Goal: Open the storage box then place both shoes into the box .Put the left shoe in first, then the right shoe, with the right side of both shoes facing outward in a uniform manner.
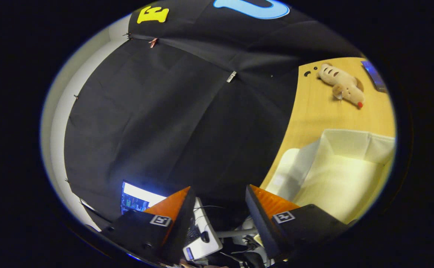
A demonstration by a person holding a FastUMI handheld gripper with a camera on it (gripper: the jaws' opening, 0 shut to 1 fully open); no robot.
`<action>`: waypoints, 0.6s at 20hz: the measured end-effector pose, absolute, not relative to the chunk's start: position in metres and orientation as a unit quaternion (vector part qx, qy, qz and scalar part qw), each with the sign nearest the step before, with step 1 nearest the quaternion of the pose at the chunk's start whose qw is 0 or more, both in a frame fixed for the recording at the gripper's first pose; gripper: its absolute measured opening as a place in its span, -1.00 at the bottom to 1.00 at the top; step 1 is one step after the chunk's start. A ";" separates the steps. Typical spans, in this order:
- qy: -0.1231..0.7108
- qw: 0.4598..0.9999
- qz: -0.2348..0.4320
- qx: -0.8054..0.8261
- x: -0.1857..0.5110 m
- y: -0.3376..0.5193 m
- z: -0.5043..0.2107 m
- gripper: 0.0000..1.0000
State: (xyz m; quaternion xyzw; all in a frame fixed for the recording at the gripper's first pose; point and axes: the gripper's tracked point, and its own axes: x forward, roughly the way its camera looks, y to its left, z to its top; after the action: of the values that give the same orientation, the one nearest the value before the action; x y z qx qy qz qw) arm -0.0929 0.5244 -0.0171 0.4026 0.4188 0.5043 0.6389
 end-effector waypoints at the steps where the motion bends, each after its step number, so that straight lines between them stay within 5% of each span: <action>1: 0.414 0.647 0.499 0.401 -0.089 0.514 -0.020 0.78; 12: 0.357 0.755 0.396 0.381 -0.056 0.348 -0.032 0.92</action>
State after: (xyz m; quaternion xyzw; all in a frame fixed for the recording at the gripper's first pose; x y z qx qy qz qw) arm -0.0556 0.3476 -0.0322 0.3809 0.3575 0.3964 0.7550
